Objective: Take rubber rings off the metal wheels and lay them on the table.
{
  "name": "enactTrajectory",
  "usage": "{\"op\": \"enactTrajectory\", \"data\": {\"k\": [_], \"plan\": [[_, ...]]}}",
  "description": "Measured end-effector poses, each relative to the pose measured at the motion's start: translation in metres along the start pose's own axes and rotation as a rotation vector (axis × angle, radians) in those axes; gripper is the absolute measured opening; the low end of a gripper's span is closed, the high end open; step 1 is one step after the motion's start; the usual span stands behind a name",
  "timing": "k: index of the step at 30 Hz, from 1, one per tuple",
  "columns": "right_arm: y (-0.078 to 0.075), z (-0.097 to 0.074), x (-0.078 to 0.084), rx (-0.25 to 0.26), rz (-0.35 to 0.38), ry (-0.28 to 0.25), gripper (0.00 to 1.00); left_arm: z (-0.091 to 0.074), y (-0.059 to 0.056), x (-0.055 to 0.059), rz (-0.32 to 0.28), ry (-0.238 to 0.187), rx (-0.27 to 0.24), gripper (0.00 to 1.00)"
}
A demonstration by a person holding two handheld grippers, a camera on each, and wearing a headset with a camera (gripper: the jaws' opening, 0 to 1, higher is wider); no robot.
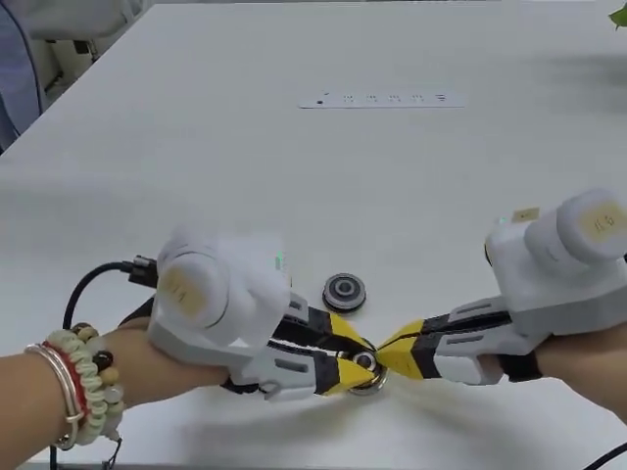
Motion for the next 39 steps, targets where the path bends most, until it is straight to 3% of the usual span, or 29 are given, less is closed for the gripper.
{"op": "enactTrajectory", "data": {"k": [4,8,13,18,24,28,32,36,39], "plan": [[-0.002,-0.001,-0.001,0.000,0.013,-0.010,0.00,-0.011,0.004,-0.007,-0.020,-0.039,0.005,0.13],[-0.002,-0.002,-0.001,0.004,0.013,-0.010,0.00,-0.020,0.006,-0.007,0.019,-0.022,-0.003,0.19],[-0.002,-0.006,-0.002,0.011,0.015,-0.022,0.00,-0.031,0.007,-0.011,0.029,-0.023,0.003,0.34],[-0.003,-0.011,-0.002,0.023,0.010,-0.028,0.00,-0.042,-0.001,-0.020,0.047,-0.038,0.047,0.51],[-0.002,-0.013,-0.009,0.029,0.006,-0.039,0.00,-0.054,-0.005,-0.023,0.073,-0.019,0.038,0.63],[-0.001,-0.015,-0.014,0.027,-0.007,-0.041,0.00,-0.065,-0.007,-0.022,0.066,-0.006,0.021,0.73],[0.002,-0.016,-0.021,0.019,-0.027,-0.048,0.00,-0.077,-0.007,-0.018,0.049,-0.010,-0.018,0.77],[0.006,-0.016,-0.028,0.008,-0.044,-0.056,0.00,-0.091,-0.003,-0.014,-0.036,-0.070,-0.110,0.82],[0.009,-0.015,-0.034,-0.002,-0.061,-0.055,0.00,-0.103,-0.005,-0.010,-0.057,-0.076,-0.137,0.84]]}}
Point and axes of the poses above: the centre of the closed fingertips' face, and the gripper's own axes: z roughly forward along the fingers, y roughly to its left, x roughly out of its underside, the point moved 10 cm from there along -z, roughly backward along the fingers, and after that the axes turned 4 degrees about z, right-handed, at the moved point
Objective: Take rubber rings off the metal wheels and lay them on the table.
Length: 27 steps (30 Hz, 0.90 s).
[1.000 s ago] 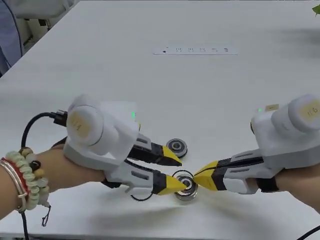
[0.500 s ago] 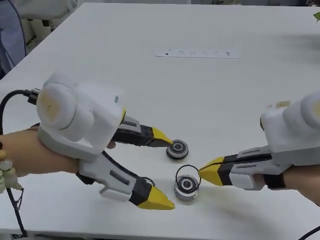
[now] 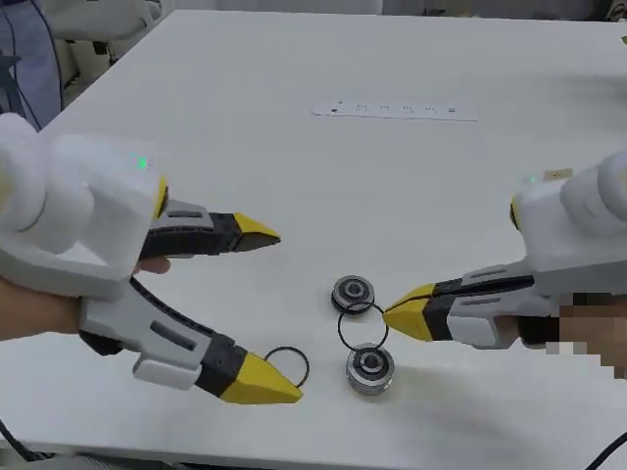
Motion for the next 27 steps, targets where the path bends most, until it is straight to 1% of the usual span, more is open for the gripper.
{"op": "enactTrajectory", "data": {"k": [3,8,12,19,24,27], "plan": [[0.002,0.002,-0.004,-0.009,-0.015,0.005,0.00,-0.009,-0.002,0.004,-0.014,0.005,-0.022,0.87],[0.005,0.008,-0.009,-0.027,-0.032,0.014,0.00,-0.028,-0.006,0.015,-0.054,0.016,-0.071,0.89],[0.009,0.014,-0.012,-0.046,-0.047,0.027,0.00,-0.039,-0.010,0.022,-0.085,0.007,-0.116,0.89],[0.014,0.026,-0.014,-0.076,-0.078,0.061,0.00,-0.050,-0.018,0.031,-0.130,0.006,-0.159,0.90],[0.012,0.038,-0.009,-0.096,-0.094,0.111,0.00,-0.056,-0.023,0.036,-0.154,0.004,-0.183,0.90],[0.013,0.044,-0.006,-0.104,-0.105,0.140,0.00,-0.057,-0.026,0.038,-0.164,0.010,-0.183,0.90]]}}
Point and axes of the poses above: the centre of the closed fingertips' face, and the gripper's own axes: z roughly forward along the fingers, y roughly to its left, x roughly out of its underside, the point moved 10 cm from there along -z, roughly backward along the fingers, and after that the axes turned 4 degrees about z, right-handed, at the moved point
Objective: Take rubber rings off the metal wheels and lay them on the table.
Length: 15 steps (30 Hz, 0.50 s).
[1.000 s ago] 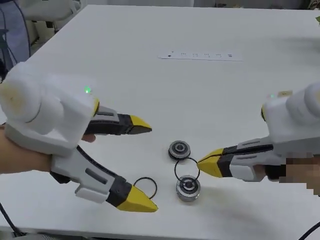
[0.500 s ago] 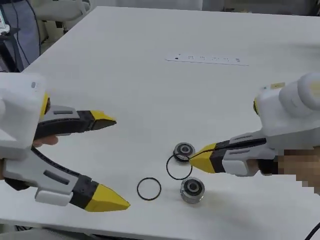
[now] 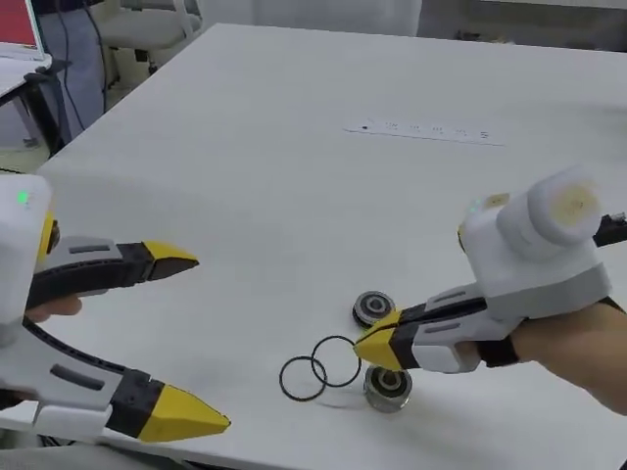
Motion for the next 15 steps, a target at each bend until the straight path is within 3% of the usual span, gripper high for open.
{"op": "enactTrajectory", "data": {"k": [15], "plan": [[-0.009,0.017,0.002,0.013,-0.045,0.052,0.00,-0.002,-0.003,0.007,-0.032,0.001,-0.023,0.87]]}}
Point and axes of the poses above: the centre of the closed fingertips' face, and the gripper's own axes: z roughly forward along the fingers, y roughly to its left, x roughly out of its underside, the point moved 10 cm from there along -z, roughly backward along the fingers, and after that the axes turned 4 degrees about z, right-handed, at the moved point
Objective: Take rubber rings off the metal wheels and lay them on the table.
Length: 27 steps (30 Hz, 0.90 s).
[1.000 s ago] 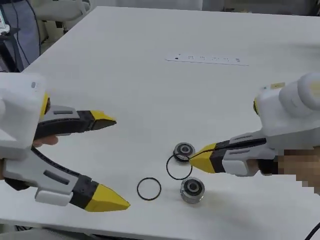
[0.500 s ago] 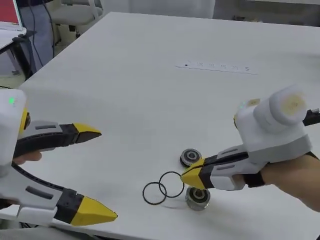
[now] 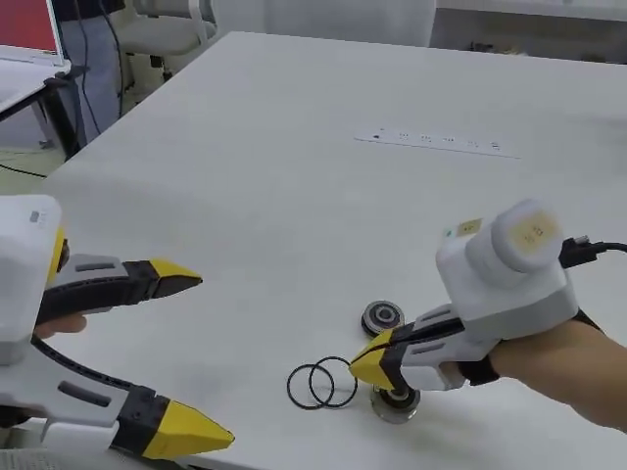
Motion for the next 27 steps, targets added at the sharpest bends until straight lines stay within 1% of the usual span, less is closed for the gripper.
{"op": "enactTrajectory", "data": {"k": [4,7,17,27], "plan": [[-0.0019,0.0012,-0.0005,0.007,-0.002,0.000,0.00,-0.0015,0.0001,0.0008,-0.006,-0.002,-0.006,0.87],[-0.0041,0.0022,-0.0007,0.023,-0.011,0.004,0.00,-0.0023,-0.0001,0.0009,-0.013,-0.012,-0.013,0.87],[-0.0063,0.0042,0.0000,0.031,-0.004,0.013,0.01,-0.0050,0.0005,0.0010,-0.017,-0.020,-0.034,0.86],[-0.0082,-0.0046,-0.0026,0.041,0.006,-0.010,0.01,-0.0059,0.0009,0.0020,-0.019,-0.014,-0.038,0.85]]}}
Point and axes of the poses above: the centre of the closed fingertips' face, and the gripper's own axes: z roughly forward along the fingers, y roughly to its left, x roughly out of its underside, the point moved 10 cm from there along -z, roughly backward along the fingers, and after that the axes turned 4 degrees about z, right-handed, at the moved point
